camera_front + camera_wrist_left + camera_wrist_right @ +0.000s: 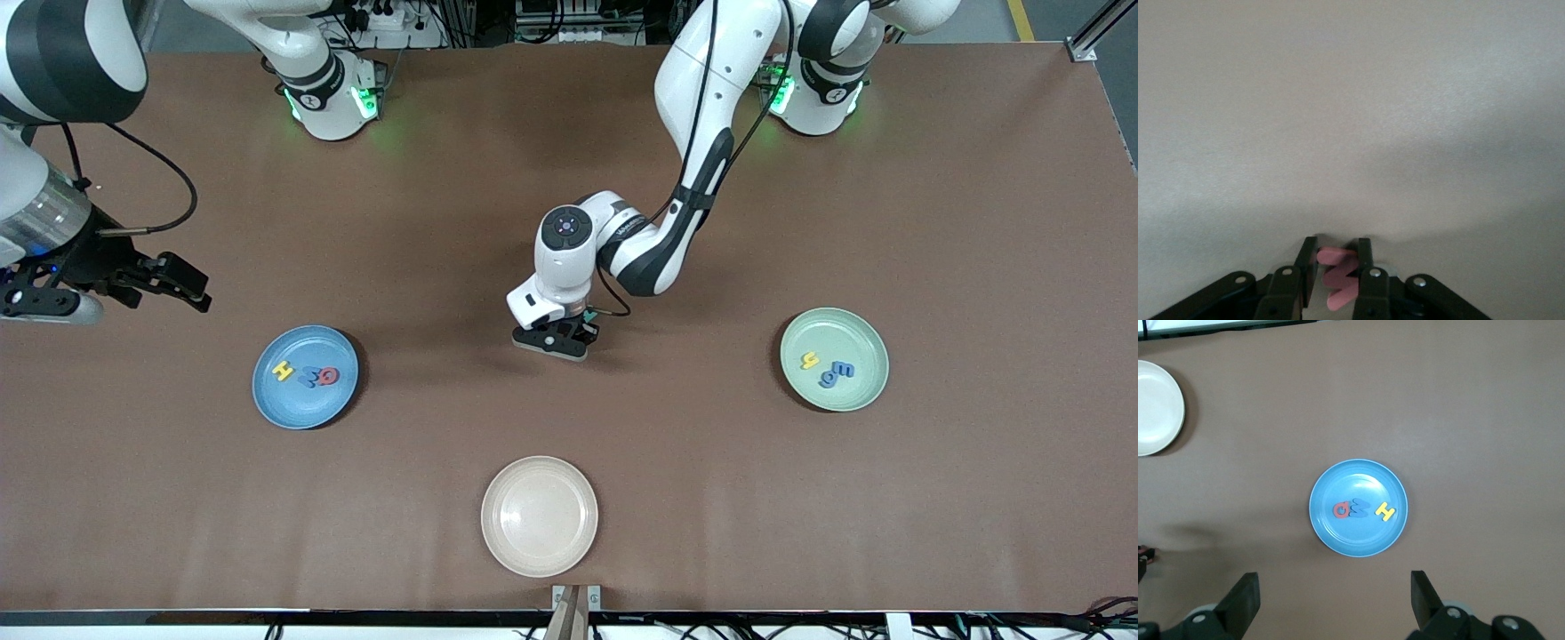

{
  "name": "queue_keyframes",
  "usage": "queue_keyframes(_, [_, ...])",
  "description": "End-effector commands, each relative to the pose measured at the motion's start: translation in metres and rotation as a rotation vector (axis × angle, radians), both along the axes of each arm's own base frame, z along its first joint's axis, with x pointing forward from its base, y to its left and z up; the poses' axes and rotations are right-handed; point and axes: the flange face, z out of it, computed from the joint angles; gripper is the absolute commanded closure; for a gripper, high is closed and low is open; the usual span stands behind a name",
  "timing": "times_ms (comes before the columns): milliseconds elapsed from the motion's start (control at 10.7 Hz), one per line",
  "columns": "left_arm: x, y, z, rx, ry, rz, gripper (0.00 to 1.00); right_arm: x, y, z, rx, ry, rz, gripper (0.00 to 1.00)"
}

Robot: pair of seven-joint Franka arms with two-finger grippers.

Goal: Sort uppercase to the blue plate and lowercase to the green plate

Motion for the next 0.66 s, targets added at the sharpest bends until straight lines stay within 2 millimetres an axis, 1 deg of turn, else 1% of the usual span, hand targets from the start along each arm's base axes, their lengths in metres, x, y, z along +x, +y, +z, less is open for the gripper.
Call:
queue_keyframes(0, [0.014,0.014,0.033,0.018,0.047,0.037,1.00,-0.007,-0.006,0.015,-0.001,0.027,0.019,0.00])
queue_keyframes(94, [0.015,0.017,0.041,0.029,0.063,0.038,1.00,-0.009,-0.006,0.015,-0.002,0.037,0.022,0.00])
queue_keyframes(187, [0.024,0.026,0.052,0.029,0.063,0.027,1.00,-0.009,-0.006,0.014,-0.002,0.044,0.022,0.00])
queue_keyframes(281, [0.033,0.039,0.062,0.040,0.067,-0.023,1.00,-0.009,-0.004,0.016,-0.002,0.041,0.027,0.00])
queue_keyframes(468, [0.051,0.078,0.073,0.111,0.128,-0.083,1.00,-0.007,0.012,0.024,-0.001,0.039,0.044,0.00])
queue_keyframes(562, [0.060,0.108,0.080,0.143,0.172,-0.121,1.00,-0.007,0.014,0.025,-0.001,0.038,0.049,0.00])
